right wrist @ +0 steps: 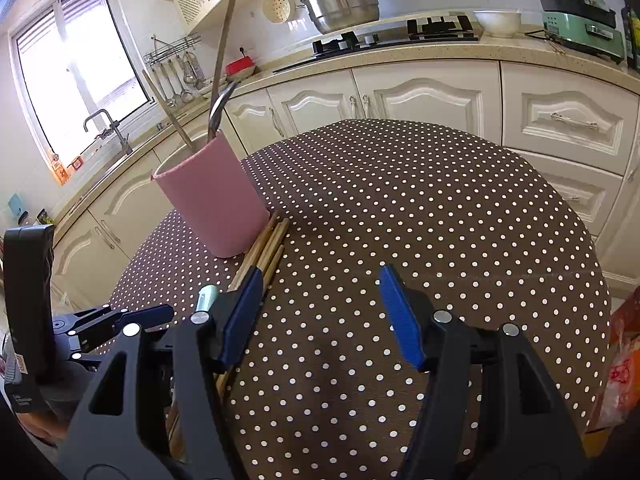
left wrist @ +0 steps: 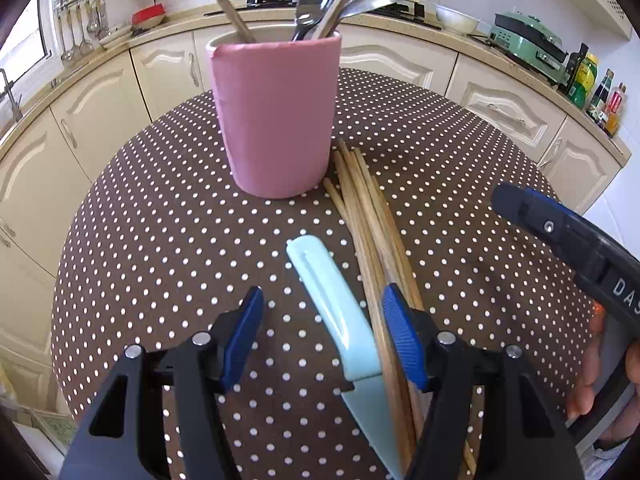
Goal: Organize utensils
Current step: 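Lower the left tool toward the chopsticks while the right tool also lowers toward them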
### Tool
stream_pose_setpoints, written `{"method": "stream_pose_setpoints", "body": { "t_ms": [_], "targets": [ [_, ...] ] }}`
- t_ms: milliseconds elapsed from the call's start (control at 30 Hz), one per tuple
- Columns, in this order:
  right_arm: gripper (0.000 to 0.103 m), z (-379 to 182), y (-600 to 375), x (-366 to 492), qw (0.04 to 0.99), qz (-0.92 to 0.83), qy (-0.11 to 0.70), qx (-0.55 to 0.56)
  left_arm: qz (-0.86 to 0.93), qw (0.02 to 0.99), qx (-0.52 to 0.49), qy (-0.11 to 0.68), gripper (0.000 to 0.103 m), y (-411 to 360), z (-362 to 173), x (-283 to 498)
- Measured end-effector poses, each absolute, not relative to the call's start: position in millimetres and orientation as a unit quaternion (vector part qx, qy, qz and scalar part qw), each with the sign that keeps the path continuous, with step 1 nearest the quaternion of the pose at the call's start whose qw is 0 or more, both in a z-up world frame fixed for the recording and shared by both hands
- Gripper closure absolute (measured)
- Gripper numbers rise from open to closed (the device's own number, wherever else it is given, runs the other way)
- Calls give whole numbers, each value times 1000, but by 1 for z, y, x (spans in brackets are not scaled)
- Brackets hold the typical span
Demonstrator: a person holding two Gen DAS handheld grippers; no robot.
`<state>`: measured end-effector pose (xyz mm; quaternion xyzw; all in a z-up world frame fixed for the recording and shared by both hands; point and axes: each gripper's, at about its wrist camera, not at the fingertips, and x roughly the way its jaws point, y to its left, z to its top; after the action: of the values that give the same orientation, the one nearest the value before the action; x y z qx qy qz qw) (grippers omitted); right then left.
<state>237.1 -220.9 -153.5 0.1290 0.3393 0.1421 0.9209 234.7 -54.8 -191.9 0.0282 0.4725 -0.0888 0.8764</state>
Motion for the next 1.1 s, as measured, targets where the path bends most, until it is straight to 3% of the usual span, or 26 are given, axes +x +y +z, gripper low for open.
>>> {"method": "stream_pose_setpoints", "body": {
  "t_ms": [400,567,767,1033,1100],
  "targets": [
    [42,-160,-221,242,912,150,357,136,-54,871,67,483,42,-70,-203,251],
    [42,-164,-212,248,905,154,377,120,-80,865,35,494,72,-66,-200,249],
    [42,-166,-196,252,899,159,397,91,-98,868,-9,486,79,-46,-200,237],
    [42,-168,-158,262,878,186,438,55,-116,866,-58,483,81,-18,-200,214],
    [48,-169,-148,266,872,194,447,49,-112,866,-63,483,81,-7,-202,205]
  ]
}}
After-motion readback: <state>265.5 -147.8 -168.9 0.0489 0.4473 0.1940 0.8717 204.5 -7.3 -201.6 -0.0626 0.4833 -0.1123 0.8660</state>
